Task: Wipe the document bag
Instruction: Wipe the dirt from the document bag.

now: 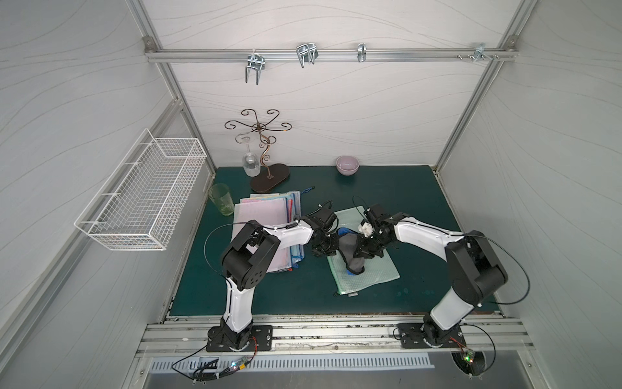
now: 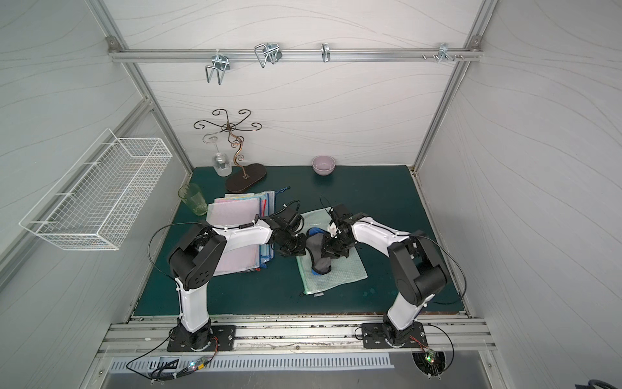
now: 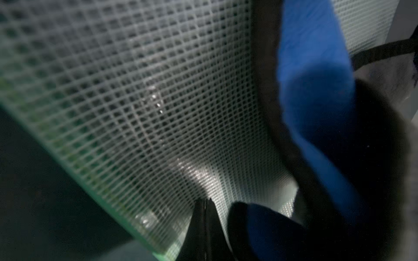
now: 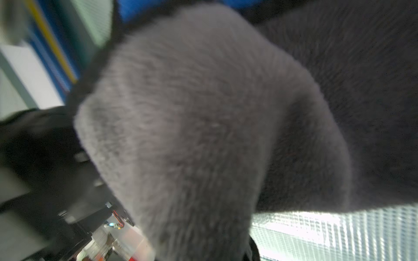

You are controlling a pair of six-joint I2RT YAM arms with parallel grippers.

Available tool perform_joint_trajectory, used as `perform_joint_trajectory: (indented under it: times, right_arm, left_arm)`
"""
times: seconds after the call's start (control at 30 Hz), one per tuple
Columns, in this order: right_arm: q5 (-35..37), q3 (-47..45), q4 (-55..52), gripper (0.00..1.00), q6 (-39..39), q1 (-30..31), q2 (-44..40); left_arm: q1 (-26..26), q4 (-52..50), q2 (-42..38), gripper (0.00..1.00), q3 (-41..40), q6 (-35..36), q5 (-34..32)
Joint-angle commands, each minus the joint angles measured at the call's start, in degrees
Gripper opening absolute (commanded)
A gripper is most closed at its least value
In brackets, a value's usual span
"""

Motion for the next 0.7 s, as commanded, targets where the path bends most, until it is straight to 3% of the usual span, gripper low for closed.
perform_joint_trajectory:
  times: [0.0,0.07,0.17,0.23,0.4,0.57,0.67]
  right_arm:
    - [2.7,-0.5,-7.0,0.0,0.3,-4.1,2.6]
    - [6.6,-4.1,-7.9,0.0,1.0,-9.6,-0.2]
    - [17.7,-5.8,-11.2,0.0,0.3,-16.6,-6.9]
    - [18.6,-4.5,-10.7,0.0,-1.0,-18.3,-10.0]
    - [10.2,6.3,-3.6,0.0,-3.9,-9.1,-6.7]
    - [0.1,19.4,3.6,0.0,-3.3,-2.0,7.6]
    - [-7.0,24.4,8.6,0.0,-0.3,-1.3,16.2]
  left_arm:
    - [1.1,-0.7,1.5,0.0,0.7,-3.4,-2.0]
    - [1.6,-0.8,0.6,0.0,-0.6,-3.5,-2.9]
    - [2.2,-1.4,-0.1,0.0,-2.1,-2.9,-3.1]
    - [2.2,-1.6,-0.3,0.0,-2.6,-2.3,-3.0]
    - [2.1,-1.1,0.2,0.0,-2.3,-1.9,-2.2]
    - [2.1,-0.8,-1.2,0.0,-3.2,-1.4,-2.2]
    - [2.2,-0.7,-1.8,0.0,-3.6,-1.1,-1.9]
